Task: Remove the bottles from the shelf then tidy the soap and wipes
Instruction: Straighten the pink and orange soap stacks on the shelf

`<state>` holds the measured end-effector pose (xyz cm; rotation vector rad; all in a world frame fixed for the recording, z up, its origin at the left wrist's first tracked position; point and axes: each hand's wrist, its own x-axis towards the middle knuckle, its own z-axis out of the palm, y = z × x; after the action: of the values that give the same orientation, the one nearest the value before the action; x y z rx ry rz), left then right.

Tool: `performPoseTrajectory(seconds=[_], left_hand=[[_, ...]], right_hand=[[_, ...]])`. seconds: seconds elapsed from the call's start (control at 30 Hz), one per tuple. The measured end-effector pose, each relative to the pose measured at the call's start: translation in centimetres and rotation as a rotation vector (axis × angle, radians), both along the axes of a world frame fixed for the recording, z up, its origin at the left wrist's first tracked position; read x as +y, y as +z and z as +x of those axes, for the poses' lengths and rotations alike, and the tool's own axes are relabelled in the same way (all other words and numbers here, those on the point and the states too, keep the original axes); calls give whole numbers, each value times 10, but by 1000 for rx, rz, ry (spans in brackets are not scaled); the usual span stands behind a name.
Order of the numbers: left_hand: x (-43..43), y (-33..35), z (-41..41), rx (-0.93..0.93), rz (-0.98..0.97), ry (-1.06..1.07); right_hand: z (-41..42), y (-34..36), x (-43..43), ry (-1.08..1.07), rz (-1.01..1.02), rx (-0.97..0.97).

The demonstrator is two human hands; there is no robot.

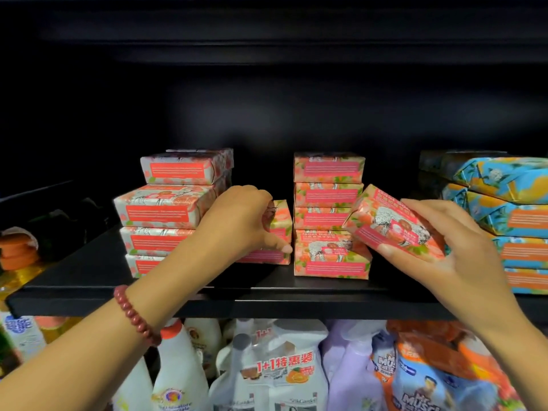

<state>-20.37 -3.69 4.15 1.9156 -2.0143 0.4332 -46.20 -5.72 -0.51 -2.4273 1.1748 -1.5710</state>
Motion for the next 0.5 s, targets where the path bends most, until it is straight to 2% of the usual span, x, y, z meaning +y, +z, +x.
performPoseTrajectory(seconds=[0.07, 0.2, 0.37, 0.5], left_hand=[[10, -6, 0, -22, -146, -55], [34, -20, 1, 69, -404, -209], [52, -38, 8, 225, -415, -240], [56, -46, 10, 259, -435, -249]], right_hand=[[2, 1, -2, -5, -11, -5], [11, 9, -8, 13, -4, 46], [34, 13, -14, 120, -33, 239], [46, 10, -19, 166, -35, 322]])
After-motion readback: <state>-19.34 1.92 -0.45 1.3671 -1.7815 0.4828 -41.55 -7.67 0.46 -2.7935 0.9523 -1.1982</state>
